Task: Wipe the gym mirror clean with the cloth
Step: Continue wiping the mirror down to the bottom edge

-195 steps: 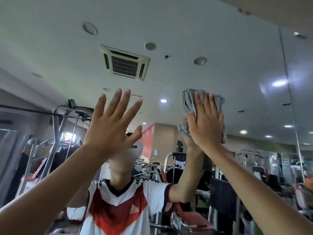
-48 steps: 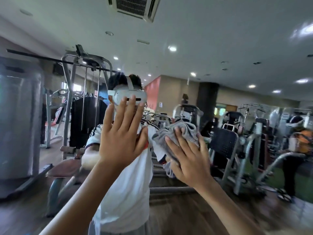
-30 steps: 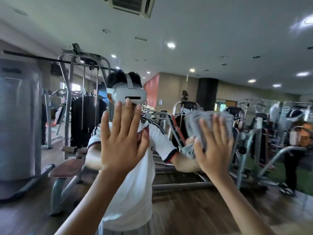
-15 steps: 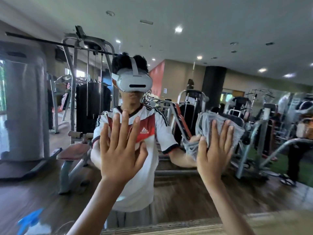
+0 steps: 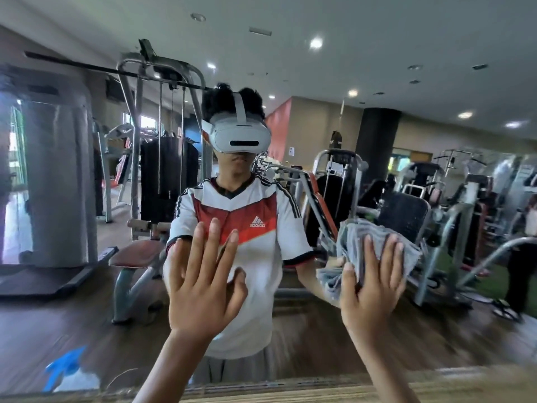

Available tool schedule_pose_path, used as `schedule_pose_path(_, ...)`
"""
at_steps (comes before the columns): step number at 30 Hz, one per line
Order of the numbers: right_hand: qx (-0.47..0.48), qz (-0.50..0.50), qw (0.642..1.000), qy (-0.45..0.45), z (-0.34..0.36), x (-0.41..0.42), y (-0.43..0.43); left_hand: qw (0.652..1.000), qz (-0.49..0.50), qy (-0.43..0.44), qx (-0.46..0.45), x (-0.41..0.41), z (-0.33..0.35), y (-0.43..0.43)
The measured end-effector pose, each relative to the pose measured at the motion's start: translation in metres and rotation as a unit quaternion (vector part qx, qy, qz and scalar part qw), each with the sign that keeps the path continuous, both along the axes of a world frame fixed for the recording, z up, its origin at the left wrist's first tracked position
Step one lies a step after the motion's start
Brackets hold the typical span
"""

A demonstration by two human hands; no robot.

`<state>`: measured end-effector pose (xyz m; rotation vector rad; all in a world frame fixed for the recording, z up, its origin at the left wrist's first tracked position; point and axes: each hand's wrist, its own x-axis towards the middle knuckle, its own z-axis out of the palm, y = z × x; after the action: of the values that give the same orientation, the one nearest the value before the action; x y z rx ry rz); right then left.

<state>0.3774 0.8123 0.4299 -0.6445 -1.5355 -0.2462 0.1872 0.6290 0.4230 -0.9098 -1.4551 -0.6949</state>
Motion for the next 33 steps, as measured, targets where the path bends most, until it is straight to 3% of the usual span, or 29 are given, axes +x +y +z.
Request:
schedule_pose_path(2, -0.061, 0.023, 0.992, 0.112, 0.025, -0.025, -0.018, 1.0, 0.001, 0.003, 0.005, -0.001, 0.001, 0.002)
schedule_pose_path(4, -0.059, 0.029, 0.992, 0.104, 0.022, -0.05, -0.04, 1.0, 0.0, 0.007, 0.001, -0.001, 0.002, 0.001)
schedule_pose_path(7, 0.044, 0.029, 0.995, -0.085, -0.035, -0.057, -0.061, 1.0, -0.004, 0.006, -0.004, -0.004, 0.002, -0.001)
schedule_pose_path(9, 0.147, 0.027, 0.965, -0.215, -0.067, -0.034, -0.045, 1.0, -0.008, 0.004, -0.01, -0.004, 0.001, -0.002)
schedule_pose_path(10, 0.172, 0.024, 0.956, -0.238, -0.07, -0.021, -0.032, 1.0, -0.01, 0.004, -0.01, -0.005, 0.0, -0.002)
schedule_pose_path(12, 0.142, 0.006, 0.968, -0.205, -0.056, -0.001, -0.01, 1.0, -0.004, 0.0, -0.006, -0.002, -0.002, -0.001)
schedule_pose_path(16, -0.005, -0.012, 1.0, 0.012, 0.014, -0.014, -0.01, 1.0, 0.009, -0.001, 0.01, -0.001, -0.001, 0.003)
schedule_pose_path(19, -0.019, 0.007, 0.999, 0.043, 0.021, -0.049, -0.042, 1.0, -0.01, -0.002, 0.011, 0.001, -0.007, 0.001)
schedule_pose_path(22, 0.076, 0.016, 0.99, -0.116, -0.03, -0.056, -0.057, 1.0, 0.001, -0.01, 0.004, 0.0, -0.034, -0.001)
schedule_pose_path(24, 0.178, 0.005, 0.953, -0.246, -0.062, -0.031, -0.038, 1.0, 0.01, 0.007, -0.01, -0.005, -0.047, -0.004)
schedule_pose_path(25, 0.203, -0.001, 0.942, -0.269, -0.069, -0.015, -0.025, 1.0, 0.011, 0.014, -0.013, -0.007, -0.05, -0.005)
schedule_pose_path(27, 0.174, -0.018, 0.959, -0.221, -0.065, 0.009, -0.004, 1.0, 0.011, 0.009, -0.007, -0.005, -0.052, -0.003)
schedule_pose_path(29, 0.07, -0.043, 0.992, -0.097, -0.039, 0.013, 0.004, 1.0, 0.017, 0.005, 0.001, -0.004, -0.051, 0.001)
schedule_pose_path(31, -0.007, -0.038, 0.999, -0.006, -0.015, -0.002, -0.004, 1.0, 0.019, -0.001, -0.002, -0.002, -0.052, 0.001)
schedule_pose_path(33, -0.026, -0.018, 0.999, 0.028, -0.01, -0.022, -0.022, 1.0, 0.005, -0.002, -0.004, -0.003, -0.053, -0.002)
